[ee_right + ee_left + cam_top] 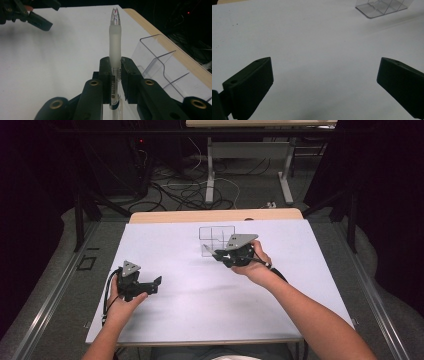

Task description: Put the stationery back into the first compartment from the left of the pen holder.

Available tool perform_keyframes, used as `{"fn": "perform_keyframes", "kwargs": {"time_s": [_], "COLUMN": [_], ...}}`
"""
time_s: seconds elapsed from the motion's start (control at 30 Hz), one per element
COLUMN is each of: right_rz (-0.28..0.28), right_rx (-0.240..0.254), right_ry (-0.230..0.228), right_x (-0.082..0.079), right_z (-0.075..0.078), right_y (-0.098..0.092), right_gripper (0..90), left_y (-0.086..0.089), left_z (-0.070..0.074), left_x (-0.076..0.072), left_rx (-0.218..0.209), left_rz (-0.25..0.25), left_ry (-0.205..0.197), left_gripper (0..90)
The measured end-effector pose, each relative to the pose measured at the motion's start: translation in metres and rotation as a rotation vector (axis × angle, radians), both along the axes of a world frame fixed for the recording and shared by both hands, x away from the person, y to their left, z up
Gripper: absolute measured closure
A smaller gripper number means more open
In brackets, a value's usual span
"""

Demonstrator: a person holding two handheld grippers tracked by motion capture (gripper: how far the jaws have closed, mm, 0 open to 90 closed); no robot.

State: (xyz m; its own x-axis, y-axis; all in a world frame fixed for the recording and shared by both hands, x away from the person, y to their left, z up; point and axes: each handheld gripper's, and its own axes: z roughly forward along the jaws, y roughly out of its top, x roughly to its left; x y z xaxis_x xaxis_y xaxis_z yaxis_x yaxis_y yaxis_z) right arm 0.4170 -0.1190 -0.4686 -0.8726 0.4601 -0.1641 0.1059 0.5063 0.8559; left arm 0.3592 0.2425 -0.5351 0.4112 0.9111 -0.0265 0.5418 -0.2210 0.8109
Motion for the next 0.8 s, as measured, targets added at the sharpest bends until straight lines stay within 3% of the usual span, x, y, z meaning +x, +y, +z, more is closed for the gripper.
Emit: {"fn": "perform_keyframes", "kwargs": {"time_s": [0.3,0.8], "right_rz": [-0.063,-0.124], "right_rx": [0.113,0.252], "right_ry": [0.015,-0.041], "right_x": [0.009,0.029], "right_z": [0.005,0.021], "right_y": [0.002,0.014], "right_gripper": [79.5,79.5], "left_y": [-0.001,-0.001], "left_z": [0.000,-0.001], "left_x": [0.001,0.003], "left_rx": [0.010,0.001], "left_rz": [0.009,0.006], "left_ry": [-0.003,0.001], "left_gripper": [0.5,0.4]}}
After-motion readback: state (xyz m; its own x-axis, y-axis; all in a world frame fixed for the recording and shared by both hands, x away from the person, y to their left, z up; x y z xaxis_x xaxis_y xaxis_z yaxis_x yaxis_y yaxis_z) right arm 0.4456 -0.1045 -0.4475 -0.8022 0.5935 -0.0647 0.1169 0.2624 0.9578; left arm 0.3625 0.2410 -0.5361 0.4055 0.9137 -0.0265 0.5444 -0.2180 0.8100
